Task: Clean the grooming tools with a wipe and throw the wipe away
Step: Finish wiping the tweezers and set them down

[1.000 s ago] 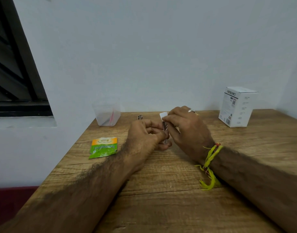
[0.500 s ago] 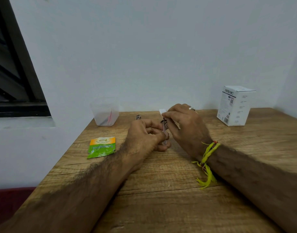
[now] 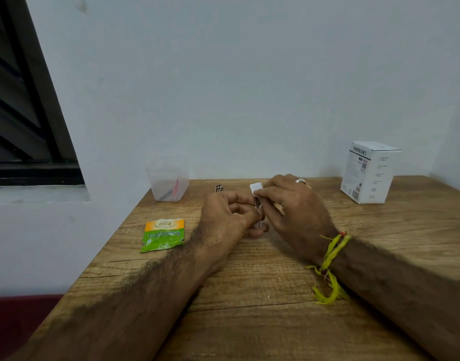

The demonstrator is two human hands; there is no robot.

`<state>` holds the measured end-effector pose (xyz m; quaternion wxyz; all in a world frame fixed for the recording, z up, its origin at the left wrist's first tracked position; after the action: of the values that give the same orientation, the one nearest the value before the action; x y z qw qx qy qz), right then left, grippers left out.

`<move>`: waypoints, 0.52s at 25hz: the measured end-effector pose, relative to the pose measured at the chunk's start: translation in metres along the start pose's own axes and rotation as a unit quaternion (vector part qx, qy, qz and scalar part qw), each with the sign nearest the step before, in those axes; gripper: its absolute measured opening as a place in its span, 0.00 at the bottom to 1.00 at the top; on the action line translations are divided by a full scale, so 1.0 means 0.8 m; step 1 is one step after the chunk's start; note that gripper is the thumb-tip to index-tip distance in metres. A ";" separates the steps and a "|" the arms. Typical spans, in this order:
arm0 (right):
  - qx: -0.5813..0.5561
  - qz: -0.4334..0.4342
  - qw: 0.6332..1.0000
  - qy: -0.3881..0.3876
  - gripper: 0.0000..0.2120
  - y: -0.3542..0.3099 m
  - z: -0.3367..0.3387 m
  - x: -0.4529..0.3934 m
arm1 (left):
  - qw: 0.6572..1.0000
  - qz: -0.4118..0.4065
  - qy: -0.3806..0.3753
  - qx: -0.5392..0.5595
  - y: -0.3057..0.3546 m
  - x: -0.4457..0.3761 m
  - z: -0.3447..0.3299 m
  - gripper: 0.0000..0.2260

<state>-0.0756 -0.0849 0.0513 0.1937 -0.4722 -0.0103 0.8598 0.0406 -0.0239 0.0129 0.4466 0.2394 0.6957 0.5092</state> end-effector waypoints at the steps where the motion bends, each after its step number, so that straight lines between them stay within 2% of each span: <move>1: -0.003 -0.002 1.000 -0.004 0.04 0.001 0.000 0.000 | 1.000 -0.001 0.001 0.001 0.000 0.000 0.000 0.07; 5: -0.003 0.001 0.999 -0.037 0.05 0.000 -0.002 0.003 | 1.000 -0.003 0.005 0.005 0.000 0.000 -0.001 0.08; 13: 0.032 0.012 0.998 -0.048 0.05 -0.004 -0.003 0.002 | 0.999 -0.029 -0.008 0.012 0.007 0.000 -0.004 0.20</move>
<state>-0.0738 -0.0820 0.0493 0.1974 -0.4237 0.0138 0.8839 0.0373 -0.0231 0.0185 0.4638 0.2289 0.7046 0.4859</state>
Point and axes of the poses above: each hand's wrist, its own x-axis away from the middle knuckle, its own z-axis out of the back of the hand, y = z × x, the point moved 6 cm from there along -x, towards the middle knuckle, and after that the axes turned 11 degrees about -z, right-handed, at the moved point
